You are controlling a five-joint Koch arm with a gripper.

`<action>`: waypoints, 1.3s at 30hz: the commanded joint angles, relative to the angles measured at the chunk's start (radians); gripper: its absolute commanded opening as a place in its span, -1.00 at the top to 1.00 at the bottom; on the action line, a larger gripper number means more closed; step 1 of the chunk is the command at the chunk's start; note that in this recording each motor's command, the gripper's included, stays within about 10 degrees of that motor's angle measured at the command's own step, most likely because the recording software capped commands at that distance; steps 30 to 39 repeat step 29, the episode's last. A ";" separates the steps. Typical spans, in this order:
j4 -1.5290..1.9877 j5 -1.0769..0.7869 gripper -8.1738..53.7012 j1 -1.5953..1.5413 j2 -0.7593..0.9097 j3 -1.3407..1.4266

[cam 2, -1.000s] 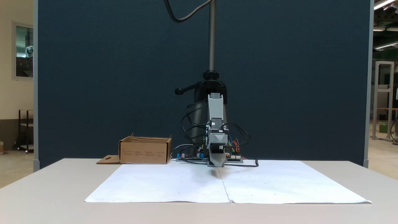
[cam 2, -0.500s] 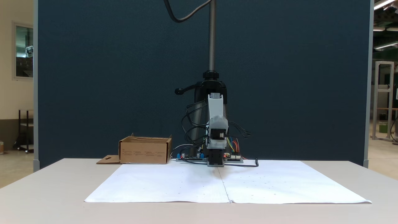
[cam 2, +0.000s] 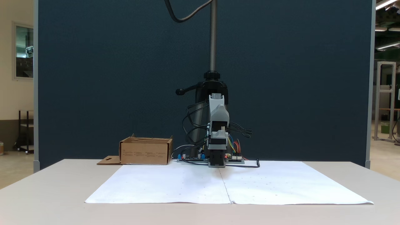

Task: Grasp a green dice and put it in the bin.

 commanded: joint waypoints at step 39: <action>-0.089 -0.063 -0.70 -0.002 0.115 0.064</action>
